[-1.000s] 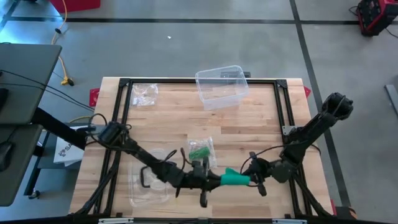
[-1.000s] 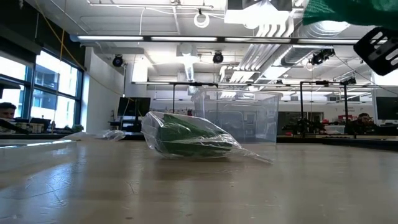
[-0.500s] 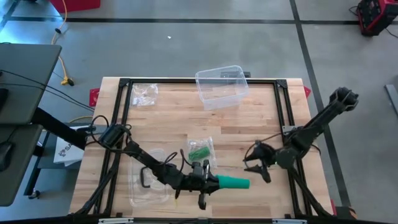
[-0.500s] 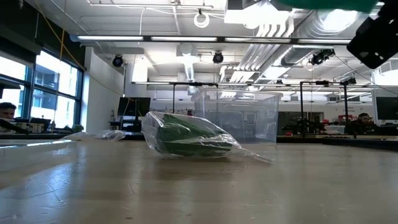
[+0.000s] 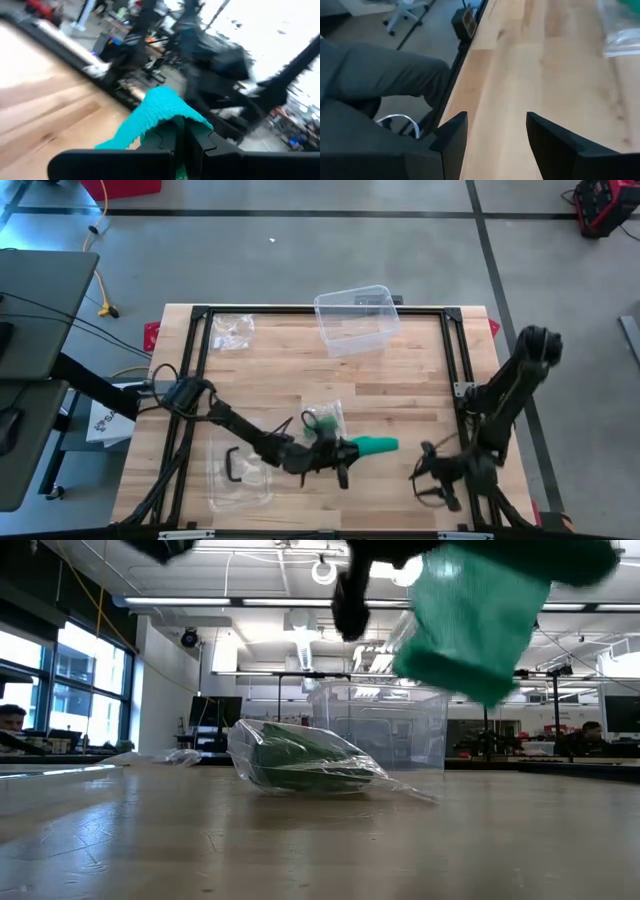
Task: Roll bandage
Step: Roll the blue bandage
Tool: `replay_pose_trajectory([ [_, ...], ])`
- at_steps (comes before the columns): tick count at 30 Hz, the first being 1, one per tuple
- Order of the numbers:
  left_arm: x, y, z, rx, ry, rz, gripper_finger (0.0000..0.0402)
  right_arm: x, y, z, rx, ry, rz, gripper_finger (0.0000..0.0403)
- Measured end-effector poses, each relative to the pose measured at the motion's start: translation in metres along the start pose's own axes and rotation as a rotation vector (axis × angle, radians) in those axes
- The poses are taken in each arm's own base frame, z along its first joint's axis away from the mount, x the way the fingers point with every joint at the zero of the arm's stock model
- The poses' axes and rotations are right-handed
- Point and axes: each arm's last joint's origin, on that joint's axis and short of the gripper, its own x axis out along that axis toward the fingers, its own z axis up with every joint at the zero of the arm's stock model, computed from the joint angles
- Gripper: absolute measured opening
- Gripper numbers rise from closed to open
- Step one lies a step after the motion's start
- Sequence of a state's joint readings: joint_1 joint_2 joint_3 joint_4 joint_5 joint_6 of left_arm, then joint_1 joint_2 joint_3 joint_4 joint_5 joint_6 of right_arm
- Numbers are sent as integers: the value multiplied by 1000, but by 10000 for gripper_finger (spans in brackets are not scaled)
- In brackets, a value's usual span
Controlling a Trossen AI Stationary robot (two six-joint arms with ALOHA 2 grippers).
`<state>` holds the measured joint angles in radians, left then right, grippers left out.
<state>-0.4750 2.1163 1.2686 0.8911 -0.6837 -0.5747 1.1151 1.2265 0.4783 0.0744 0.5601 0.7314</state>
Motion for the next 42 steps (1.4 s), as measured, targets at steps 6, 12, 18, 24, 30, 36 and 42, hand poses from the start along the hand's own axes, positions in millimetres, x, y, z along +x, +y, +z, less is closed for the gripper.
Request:
replay_pose_trajectory([
  [6, 19, 25, -24, -248, 28, -45, 1, 30, 54, 4, -41, 28, -16, 192],
  [12, 33, 20, -48, -387, 58, -126, 1, 35, 94, 33, -149, 169, -65, 192],
  [18, 61, 81, -64, -376, 143, 28, 1, 56, 68, 31, -246, 213, -266, 192],
  [24, 78, 112, -57, -467, 194, -2, 1, 77, 10, 25, -267, 257, -455, 192],
  [30, 81, 119, -55, -441, 203, 10, 1, 92, -33, 23, -240, 291, -489, 192],
  [36, 80, 120, -57, -413, 205, 24, 1, 97, -55, 13, -144, 268, -411, 154],
  [42, 80, 121, -57, -388, 217, 15, 1, 96, -50, 7, -152, 288, -362, 15],
])
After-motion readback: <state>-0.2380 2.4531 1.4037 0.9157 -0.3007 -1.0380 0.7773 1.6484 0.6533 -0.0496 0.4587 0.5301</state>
